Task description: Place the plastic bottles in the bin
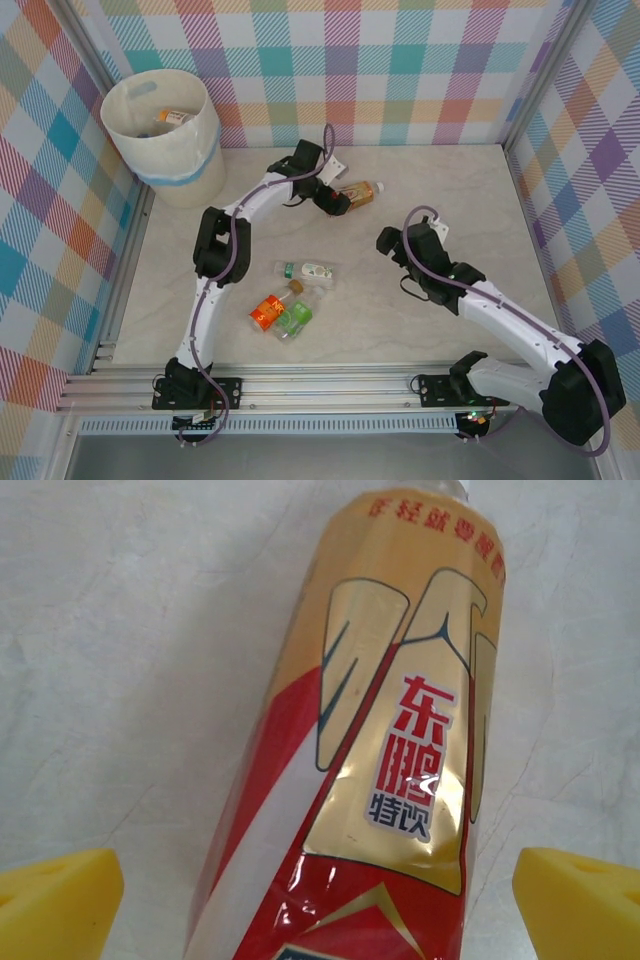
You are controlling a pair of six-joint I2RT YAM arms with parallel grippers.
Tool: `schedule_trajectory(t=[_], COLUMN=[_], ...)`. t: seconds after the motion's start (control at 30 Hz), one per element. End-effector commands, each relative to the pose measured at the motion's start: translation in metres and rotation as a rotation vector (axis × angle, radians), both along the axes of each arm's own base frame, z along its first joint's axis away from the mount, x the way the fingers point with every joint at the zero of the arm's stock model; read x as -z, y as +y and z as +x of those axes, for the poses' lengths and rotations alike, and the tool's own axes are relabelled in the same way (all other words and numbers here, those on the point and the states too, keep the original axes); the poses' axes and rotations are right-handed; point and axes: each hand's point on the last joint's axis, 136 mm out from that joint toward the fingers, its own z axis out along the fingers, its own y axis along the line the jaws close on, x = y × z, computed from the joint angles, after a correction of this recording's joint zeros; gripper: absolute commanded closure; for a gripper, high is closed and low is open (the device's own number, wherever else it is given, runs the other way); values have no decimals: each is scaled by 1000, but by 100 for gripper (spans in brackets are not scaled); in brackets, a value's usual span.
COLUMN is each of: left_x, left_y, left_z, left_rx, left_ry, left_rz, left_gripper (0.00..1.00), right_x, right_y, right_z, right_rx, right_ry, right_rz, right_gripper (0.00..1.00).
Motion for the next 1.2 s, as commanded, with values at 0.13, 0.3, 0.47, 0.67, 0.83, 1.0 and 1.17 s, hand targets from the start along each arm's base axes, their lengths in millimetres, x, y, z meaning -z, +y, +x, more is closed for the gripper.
schedule_trajectory(t=[0.13,0.3,0.47,0.67,0.83,1.0,1.17], left_x=[21,7,-65,-191,-282,-341,-368], left_y=[-11,-12,15,67,112,178,260], left_z=[8,7,1,-16,-36,-39,-30], left_rx=[39,62,17,-115,-276,-479,-699], left_ry=[-82,-109,-174,-416,-571,-698,-757], left_rz=[70,44,-95,-209,-242,-217,-217], left_gripper=[0,19,38,43,47,48,48], right_x=[0,-1,-2,1,2,0,1], right_y=[-11,-11,-11,-5,9,29,46], right_z=[-3,-4,-4,5,19,34,42], right_rx=[42,40,31,15,-14,-71,-118], right_ry=[2,6,-1,-17,-22,-5,22], right_rz=[-12,-12,-21,-32,-22,-14,6], right_gripper=[0,0,0,0,0,0,0])
